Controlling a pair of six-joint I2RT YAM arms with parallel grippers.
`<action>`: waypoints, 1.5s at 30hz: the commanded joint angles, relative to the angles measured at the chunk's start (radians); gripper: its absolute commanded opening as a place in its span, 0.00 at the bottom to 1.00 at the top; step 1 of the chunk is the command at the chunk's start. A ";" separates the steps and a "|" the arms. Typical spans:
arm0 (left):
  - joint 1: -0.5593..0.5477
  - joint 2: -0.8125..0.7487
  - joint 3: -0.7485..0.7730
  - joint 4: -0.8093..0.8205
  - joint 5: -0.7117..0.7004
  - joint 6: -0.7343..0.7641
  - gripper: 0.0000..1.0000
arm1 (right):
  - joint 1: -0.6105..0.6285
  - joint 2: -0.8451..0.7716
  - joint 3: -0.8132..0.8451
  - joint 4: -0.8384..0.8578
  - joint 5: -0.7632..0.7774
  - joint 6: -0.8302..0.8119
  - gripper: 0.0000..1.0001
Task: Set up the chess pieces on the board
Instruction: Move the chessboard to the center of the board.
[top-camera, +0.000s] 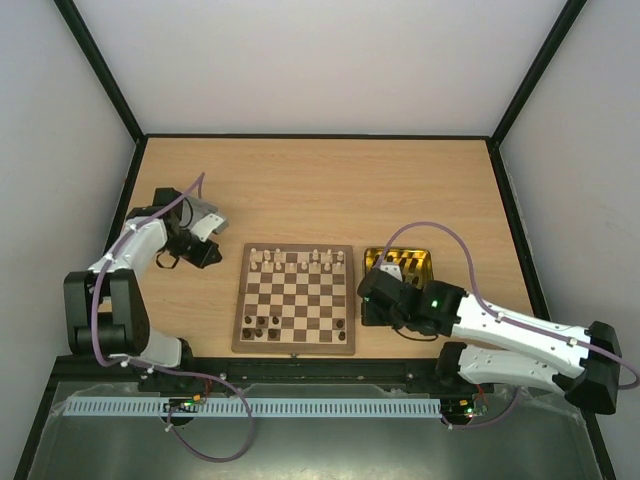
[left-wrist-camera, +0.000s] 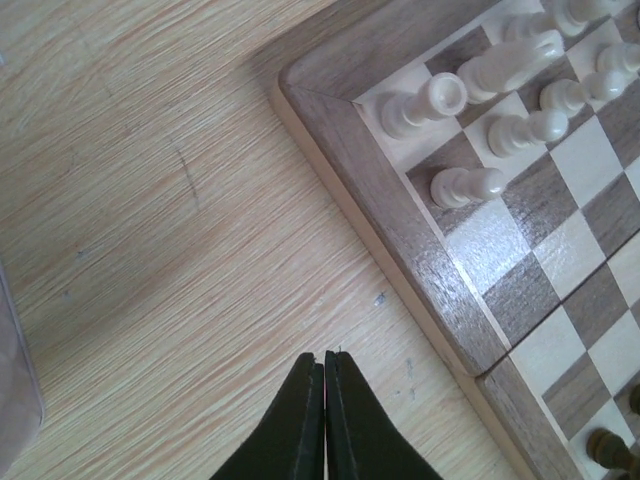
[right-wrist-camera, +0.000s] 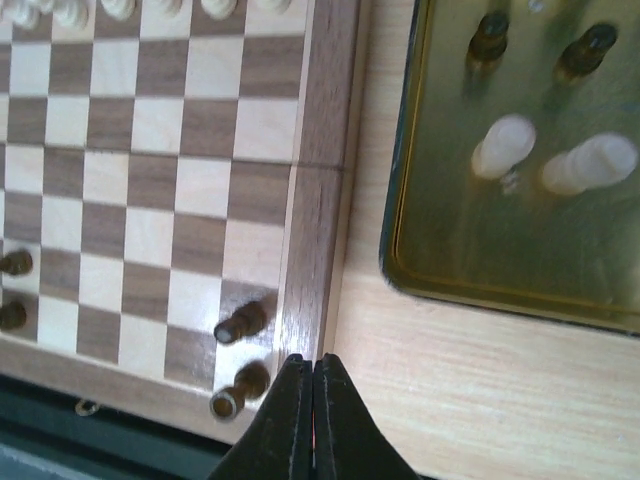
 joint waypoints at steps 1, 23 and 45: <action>-0.015 0.047 -0.002 0.041 0.001 -0.037 0.03 | 0.101 -0.008 -0.045 -0.041 0.023 0.116 0.02; -0.096 0.248 0.082 0.160 -0.031 -0.157 0.03 | 0.549 0.380 0.101 0.131 0.121 0.154 0.02; -0.113 0.172 -0.010 0.142 -0.021 -0.147 0.02 | 0.548 0.649 0.207 0.195 0.110 0.003 0.02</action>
